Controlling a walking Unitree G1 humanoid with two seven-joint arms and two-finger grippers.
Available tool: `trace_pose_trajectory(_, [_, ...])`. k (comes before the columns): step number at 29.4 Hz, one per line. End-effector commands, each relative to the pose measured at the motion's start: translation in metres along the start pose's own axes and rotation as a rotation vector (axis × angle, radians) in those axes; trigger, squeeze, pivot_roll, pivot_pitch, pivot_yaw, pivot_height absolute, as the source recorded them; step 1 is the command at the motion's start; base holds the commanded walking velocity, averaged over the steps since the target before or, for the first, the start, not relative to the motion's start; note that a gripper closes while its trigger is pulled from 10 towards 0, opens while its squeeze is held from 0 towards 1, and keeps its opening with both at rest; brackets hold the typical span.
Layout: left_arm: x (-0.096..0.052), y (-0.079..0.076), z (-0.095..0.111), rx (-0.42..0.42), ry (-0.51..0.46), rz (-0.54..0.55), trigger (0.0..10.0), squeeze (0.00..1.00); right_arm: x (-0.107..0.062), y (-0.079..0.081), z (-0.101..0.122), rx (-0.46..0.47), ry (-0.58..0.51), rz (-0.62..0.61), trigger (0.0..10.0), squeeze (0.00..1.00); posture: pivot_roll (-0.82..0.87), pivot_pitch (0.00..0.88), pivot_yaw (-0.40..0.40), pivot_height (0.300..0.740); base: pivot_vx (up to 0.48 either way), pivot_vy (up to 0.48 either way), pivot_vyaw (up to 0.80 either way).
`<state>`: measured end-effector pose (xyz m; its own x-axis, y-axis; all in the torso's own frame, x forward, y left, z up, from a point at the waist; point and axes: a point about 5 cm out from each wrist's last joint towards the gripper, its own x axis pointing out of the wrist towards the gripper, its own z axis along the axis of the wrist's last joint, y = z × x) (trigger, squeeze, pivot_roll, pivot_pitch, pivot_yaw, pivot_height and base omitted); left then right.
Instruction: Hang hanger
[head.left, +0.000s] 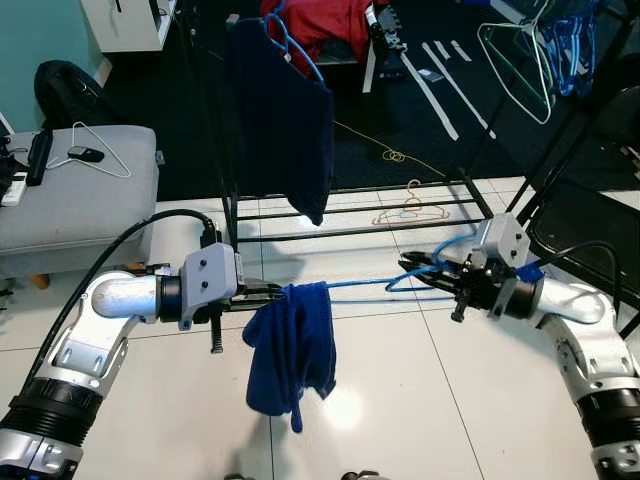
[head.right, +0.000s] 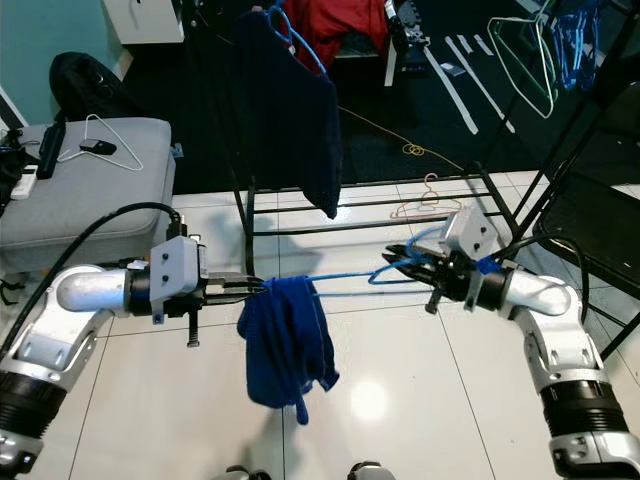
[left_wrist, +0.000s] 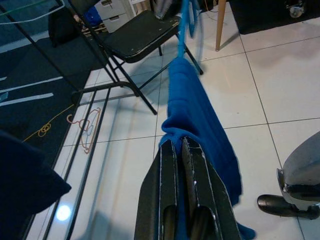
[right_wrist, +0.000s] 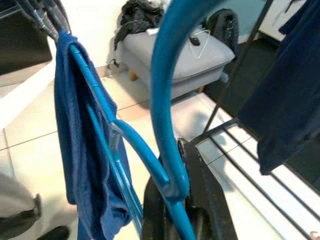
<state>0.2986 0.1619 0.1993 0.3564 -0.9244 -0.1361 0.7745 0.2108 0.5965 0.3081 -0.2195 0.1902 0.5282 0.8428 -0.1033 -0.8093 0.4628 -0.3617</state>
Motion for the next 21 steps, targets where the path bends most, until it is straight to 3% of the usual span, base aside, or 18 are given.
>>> trace_pose_trajectory(1, [0.002, -0.002, 0.005, 0.026, -0.025, -0.025, 0.0, 0.00, 0.005, 0.008, 0.000, 0.008, -0.004, 0.057, 0.0, 0.00, -0.05, 0.163, -0.024, 0.740, 0.000, 0.000, 0.00])
trace_pose_trajectory(12, [0.004, 0.006, -0.003, 0.045, 0.033, 0.043, 0.0, 0.00, 0.011, 0.009, 0.005, 0.021, -0.032, 0.068, 0.0, 0.00, -0.05, 0.183, -0.027, 0.740, 0.000, 0.000, 0.00])
trace_pose_trajectory(21, [0.007, 0.011, 0.000, 0.049, 0.013, 0.091, 0.7, 0.00, 0.017, 0.007, 0.012, 0.027, -0.085, 0.023, 0.0, 0.00, -0.06, 0.197, -0.031, 0.740, 0.000, 0.000, 0.00])
